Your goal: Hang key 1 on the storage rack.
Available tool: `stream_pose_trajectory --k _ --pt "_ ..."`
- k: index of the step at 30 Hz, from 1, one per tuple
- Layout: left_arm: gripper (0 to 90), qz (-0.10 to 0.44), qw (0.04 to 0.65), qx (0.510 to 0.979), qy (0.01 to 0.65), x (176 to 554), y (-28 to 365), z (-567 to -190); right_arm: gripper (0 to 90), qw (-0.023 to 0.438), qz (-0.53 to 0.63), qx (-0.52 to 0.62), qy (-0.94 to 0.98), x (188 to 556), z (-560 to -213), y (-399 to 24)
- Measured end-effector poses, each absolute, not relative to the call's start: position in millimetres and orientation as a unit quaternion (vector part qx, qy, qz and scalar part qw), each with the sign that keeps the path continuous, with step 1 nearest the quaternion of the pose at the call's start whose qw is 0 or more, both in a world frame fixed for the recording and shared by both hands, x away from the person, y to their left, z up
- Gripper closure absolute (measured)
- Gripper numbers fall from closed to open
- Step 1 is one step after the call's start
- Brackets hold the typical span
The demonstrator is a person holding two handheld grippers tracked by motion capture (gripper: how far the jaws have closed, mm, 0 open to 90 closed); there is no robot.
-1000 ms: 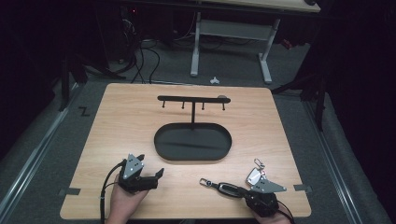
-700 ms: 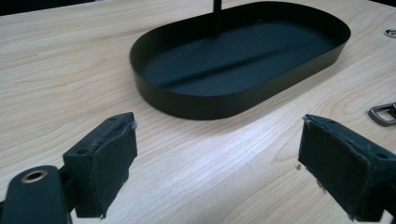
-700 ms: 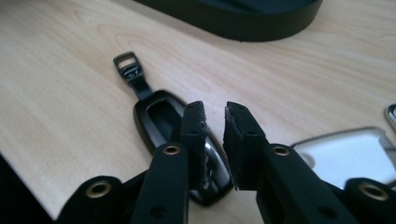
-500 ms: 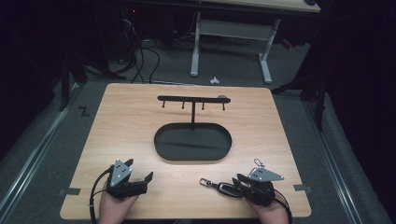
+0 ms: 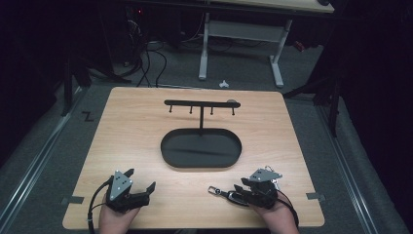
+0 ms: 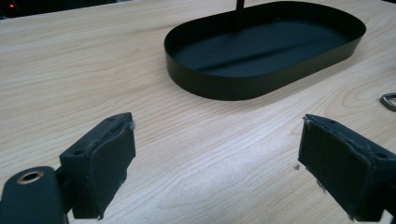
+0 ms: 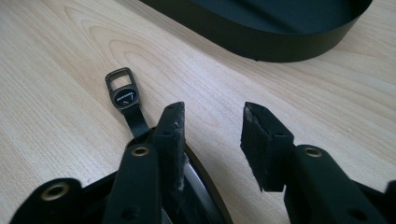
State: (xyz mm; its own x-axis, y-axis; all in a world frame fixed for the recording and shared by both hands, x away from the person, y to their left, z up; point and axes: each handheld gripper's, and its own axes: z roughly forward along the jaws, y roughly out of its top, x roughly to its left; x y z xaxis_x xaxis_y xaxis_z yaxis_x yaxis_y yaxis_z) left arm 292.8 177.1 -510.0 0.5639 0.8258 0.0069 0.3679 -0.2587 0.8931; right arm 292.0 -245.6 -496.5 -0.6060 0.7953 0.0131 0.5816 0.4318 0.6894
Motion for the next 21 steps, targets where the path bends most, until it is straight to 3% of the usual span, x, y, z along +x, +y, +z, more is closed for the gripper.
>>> stream_pose_trajectory --k 7,21 --pt "11.3 0.252 0.469 0.752 0.389 294 173 -508 50.0 0.142 0.308 0.42 0.842 300 -491 -246" --pt "11.3 0.237 0.467 0.766 0.374 302 164 -512 46.3 0.105 0.21 0.411 0.881 308 -468 -234"
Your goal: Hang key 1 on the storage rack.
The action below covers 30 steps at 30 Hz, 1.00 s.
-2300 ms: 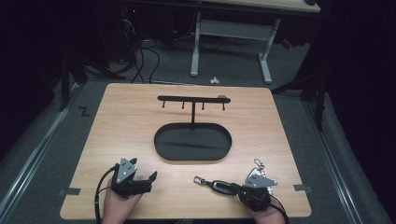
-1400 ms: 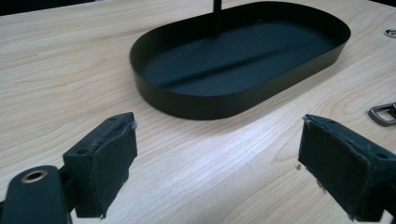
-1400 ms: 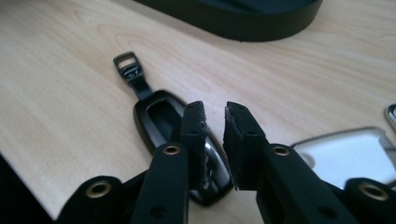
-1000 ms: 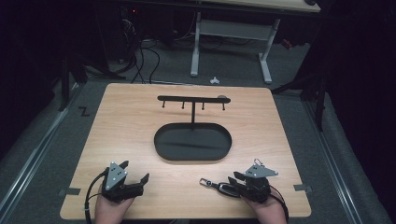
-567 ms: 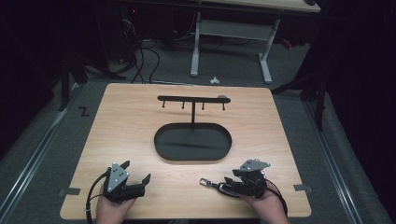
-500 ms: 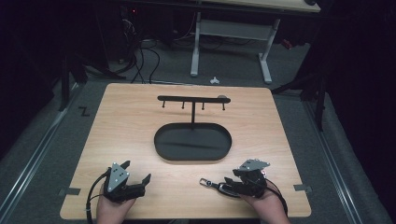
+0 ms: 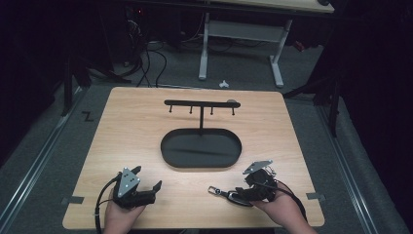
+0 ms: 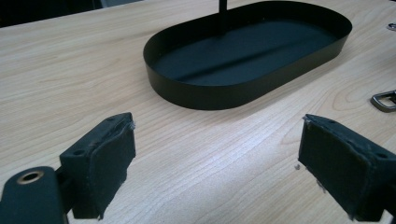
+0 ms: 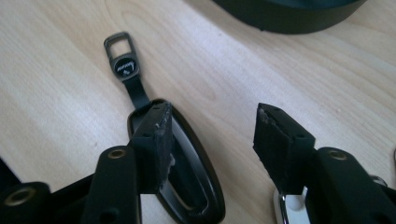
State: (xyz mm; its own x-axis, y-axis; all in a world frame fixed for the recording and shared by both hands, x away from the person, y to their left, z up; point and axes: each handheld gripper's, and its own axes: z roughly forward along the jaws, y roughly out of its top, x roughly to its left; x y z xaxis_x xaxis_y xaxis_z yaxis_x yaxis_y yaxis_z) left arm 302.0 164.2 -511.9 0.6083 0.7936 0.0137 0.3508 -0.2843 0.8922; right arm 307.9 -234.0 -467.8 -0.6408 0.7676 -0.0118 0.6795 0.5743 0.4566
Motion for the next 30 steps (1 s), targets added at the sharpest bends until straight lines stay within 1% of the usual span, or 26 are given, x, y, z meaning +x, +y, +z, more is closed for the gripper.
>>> stream_pose_trajectory --k 5,8,11,13,16,25,30 --pt "11.3 0.234 0.468 0.768 0.37 303 162 -512 45.2 0.093 0.166 0.396 0.898 312 -463 -227" --pt "11.3 0.231 0.469 0.768 0.37 303 162 -512 44.0 0.075 0.145 0.388 0.907 316 -461 -223" --pt "11.3 0.229 0.468 0.77 0.369 304 161 -512 44.1 0.066 0.128 0.378 0.915 319 -460 -218" --pt "11.3 0.229 0.469 0.769 0.368 304 160 -513 42.4 0.049 0.104 0.357 0.927 323 -460 -209" --pt "11.3 0.228 0.469 0.771 0.366 304 158 -512 41.3 0.04 0.08 0.343 0.935 325 -463 -200" --pt "11.3 0.23 0.47 0.771 0.364 305 157 -512 40.8 0.025 0.053 0.309 0.949 331 -468 -178" --pt "11.3 0.231 0.469 0.772 0.361 305 157 -511 43.6 0.023 0.038 0.294 0.955 335 -472 -167"
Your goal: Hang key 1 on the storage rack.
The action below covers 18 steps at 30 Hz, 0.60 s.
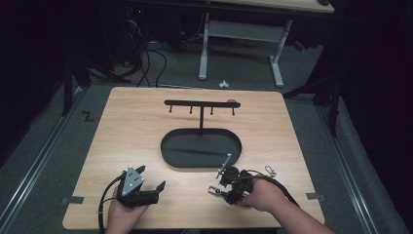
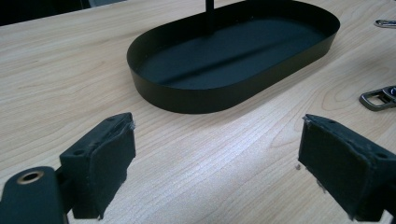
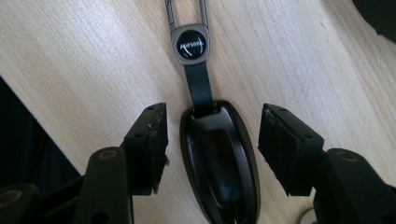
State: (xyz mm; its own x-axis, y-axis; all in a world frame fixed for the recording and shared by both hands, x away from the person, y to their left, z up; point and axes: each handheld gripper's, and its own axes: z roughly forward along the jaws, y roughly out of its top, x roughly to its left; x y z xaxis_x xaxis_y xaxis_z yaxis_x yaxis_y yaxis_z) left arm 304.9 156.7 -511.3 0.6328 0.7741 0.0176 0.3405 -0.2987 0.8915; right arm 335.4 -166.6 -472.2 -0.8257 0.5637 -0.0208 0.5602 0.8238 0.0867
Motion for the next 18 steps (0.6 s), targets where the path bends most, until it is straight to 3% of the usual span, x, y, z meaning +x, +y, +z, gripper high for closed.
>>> stream_pose_trajectory --k 18 --pt "11.2 0.227 0.48 0.77 0.354 304 157 -510 62.9 0.016 0.005 0.264 0.964 347 -487 -142"
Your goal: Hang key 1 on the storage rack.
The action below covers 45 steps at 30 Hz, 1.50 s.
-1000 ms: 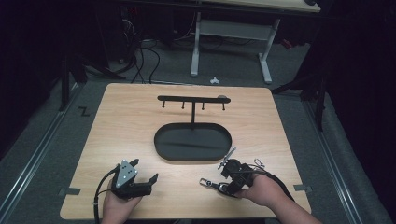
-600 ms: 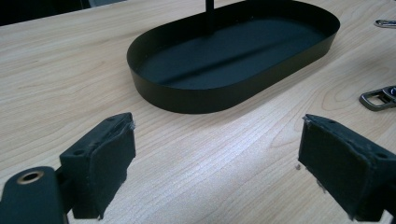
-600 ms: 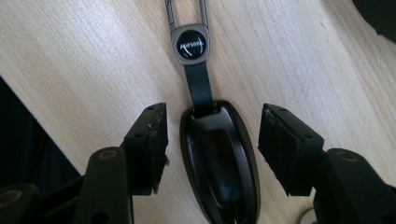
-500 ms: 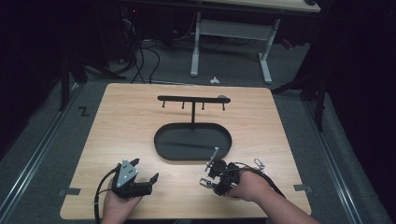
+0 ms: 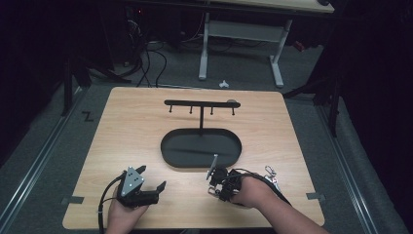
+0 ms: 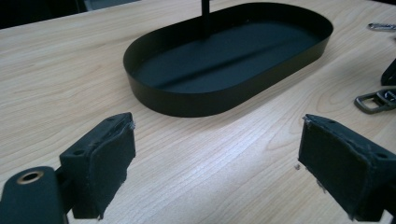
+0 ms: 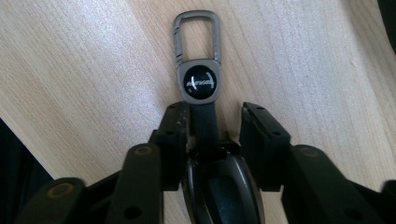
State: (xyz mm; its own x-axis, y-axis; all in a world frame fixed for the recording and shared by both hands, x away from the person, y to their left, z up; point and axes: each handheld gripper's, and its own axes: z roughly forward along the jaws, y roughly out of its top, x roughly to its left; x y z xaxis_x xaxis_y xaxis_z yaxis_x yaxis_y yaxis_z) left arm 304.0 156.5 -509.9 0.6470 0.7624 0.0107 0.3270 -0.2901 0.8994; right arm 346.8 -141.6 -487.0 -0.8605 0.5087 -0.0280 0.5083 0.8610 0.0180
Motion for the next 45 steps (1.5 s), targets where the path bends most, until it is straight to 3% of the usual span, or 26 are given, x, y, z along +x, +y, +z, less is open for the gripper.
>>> stream_pose_trajectory --k 9,14,25,45 --pt "11.2 0.229 0.484 0.769 0.35 303 156 -509 76.8 0.009 0.007 0.257 0.966 347 -490 -139" --pt "11.6 0.225 0.484 0.77 0.351 303 155 -509 79.7 0.008 0.011 0.269 0.963 347 -489 -141" --pt "12.0 0.227 0.483 0.769 0.351 304 157 -509 80.3 0.009 0.012 0.283 0.959 347 -489 -142" --pt "12.2 0.226 0.484 0.77 0.349 303 156 -509 80.4 0.033 0.051 0.352 0.934 349 -440 -172"
